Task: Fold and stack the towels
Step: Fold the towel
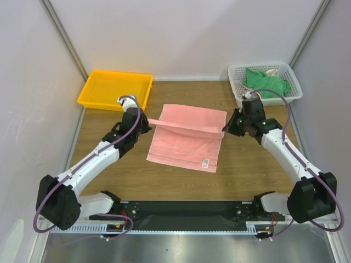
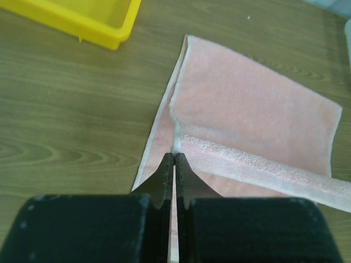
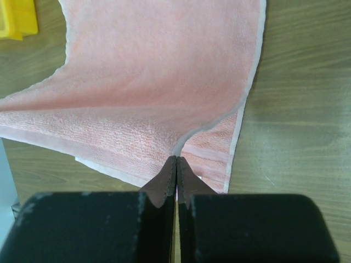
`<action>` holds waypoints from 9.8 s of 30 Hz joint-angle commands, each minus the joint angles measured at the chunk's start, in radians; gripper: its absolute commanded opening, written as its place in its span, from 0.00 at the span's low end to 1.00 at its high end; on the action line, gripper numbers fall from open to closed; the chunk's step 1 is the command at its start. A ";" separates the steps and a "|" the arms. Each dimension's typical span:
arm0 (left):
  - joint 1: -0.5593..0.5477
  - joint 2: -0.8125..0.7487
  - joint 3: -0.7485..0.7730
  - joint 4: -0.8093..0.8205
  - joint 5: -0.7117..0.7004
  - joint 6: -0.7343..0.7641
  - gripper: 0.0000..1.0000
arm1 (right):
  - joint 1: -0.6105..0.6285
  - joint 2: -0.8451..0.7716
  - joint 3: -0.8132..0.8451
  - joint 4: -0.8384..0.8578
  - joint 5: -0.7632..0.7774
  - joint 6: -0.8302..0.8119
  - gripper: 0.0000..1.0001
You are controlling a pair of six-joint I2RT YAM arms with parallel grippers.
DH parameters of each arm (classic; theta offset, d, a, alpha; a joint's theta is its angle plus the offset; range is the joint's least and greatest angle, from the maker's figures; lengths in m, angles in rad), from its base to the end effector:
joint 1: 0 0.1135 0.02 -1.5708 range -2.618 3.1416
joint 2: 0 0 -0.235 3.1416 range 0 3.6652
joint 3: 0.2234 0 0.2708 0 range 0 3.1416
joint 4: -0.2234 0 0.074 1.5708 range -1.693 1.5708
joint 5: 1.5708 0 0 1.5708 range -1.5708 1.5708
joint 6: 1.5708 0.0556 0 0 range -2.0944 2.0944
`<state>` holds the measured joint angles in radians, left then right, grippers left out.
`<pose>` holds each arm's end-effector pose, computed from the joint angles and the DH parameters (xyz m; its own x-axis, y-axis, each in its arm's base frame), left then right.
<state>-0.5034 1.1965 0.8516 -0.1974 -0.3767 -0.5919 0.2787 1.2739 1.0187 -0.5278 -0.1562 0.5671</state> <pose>0.2819 -0.1319 0.2345 -0.4715 -0.3326 -0.8167 -0.1090 0.9410 -0.3203 0.2988 0.0945 0.2387 -0.7750 0.3302 -0.5389 0.0457 0.8797 0.4733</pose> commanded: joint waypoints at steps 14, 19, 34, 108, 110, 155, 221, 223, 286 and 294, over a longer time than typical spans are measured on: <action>0.051 -0.017 -0.060 0.027 0.101 0.049 0.00 | -0.004 -0.074 -0.138 -0.006 -0.060 0.016 0.00; 0.051 -0.035 -0.186 0.044 0.101 0.017 0.00 | 0.031 -0.088 -0.244 0.038 -0.082 0.039 0.00; 0.040 -0.101 -0.425 0.099 0.183 -0.065 0.00 | 0.135 -0.073 -0.390 0.175 -0.103 0.083 0.12; 0.002 -0.178 -0.385 0.030 0.188 -0.045 0.00 | 0.254 -0.196 -0.293 -0.090 0.121 0.183 0.00; -0.006 -0.176 -0.398 0.036 0.188 -0.051 0.00 | 0.248 -0.203 -0.331 -0.080 0.098 0.195 0.00; -0.035 -0.161 -0.461 -0.026 0.084 -0.143 0.37 | 0.272 -0.033 -0.433 0.022 -0.072 0.125 0.41; -0.394 0.335 -0.125 -0.057 -0.124 -0.165 0.40 | 0.007 0.404 -0.083 0.226 0.031 -0.153 0.36; -0.394 0.284 -0.118 -0.054 -0.108 -0.145 0.41 | 0.005 0.368 -0.053 0.201 -0.012 -0.167 0.37; -0.020 0.413 -0.157 0.217 0.156 -0.002 0.00 | -0.044 0.200 -0.339 0.353 -0.094 0.100 0.52; -0.020 0.419 -0.158 0.205 0.160 0.000 0.00 | -0.015 0.216 -0.370 0.379 -0.037 0.112 0.37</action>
<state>-0.5270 1.5970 0.7155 0.0395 -0.2348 -0.5777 0.2417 1.4799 0.6678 -0.1600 -0.2363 0.6666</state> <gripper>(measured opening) 0.011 0.400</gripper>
